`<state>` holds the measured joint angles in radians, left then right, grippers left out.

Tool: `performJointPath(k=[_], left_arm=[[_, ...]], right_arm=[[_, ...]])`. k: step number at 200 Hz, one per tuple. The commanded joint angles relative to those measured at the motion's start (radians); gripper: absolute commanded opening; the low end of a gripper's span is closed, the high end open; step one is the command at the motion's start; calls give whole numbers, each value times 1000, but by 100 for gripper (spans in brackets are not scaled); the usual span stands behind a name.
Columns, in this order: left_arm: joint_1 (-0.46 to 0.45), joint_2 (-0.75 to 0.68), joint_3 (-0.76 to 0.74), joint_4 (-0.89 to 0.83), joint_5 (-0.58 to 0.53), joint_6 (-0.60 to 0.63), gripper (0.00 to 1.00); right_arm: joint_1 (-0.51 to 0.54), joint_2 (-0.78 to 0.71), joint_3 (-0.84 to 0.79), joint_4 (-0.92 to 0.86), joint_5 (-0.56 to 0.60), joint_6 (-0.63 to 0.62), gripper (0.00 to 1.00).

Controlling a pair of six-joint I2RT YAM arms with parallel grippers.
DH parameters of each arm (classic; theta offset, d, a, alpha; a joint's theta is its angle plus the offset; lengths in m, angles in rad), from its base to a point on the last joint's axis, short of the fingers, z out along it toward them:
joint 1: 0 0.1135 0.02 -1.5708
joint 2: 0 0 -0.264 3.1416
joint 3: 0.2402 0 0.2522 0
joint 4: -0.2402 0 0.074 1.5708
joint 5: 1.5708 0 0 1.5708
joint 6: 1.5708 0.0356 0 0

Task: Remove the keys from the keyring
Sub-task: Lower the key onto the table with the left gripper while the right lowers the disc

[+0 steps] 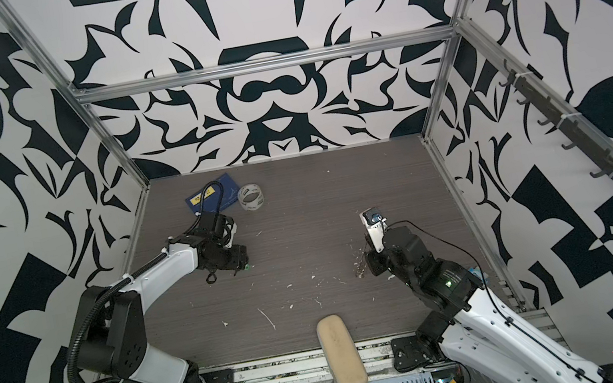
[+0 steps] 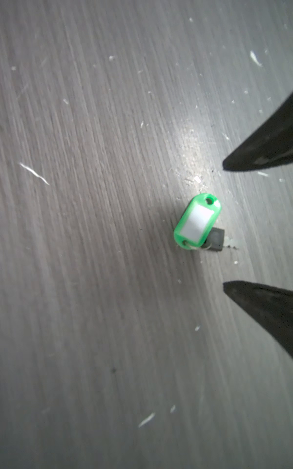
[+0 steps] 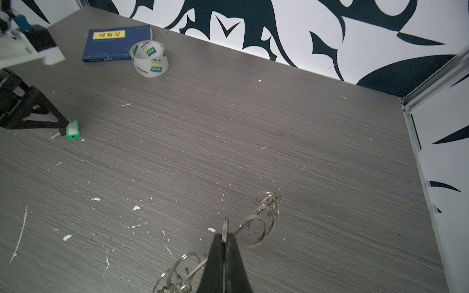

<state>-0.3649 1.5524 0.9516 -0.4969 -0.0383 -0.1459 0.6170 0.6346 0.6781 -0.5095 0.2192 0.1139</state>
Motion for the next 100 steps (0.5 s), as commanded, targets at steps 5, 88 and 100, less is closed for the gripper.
performJointPath(k=[5,88,100], left_arm=[[5,-78,23,-11,-35,14,82],[12,-107,59,-6,-11,27,84],[12,-108,64,-3,-11,28,84]], right_arm=[[1,-39,77,0,38,15,0],[3,-89,31,-89,89,126,0],[3,-70,26,-84,94,137,0]])
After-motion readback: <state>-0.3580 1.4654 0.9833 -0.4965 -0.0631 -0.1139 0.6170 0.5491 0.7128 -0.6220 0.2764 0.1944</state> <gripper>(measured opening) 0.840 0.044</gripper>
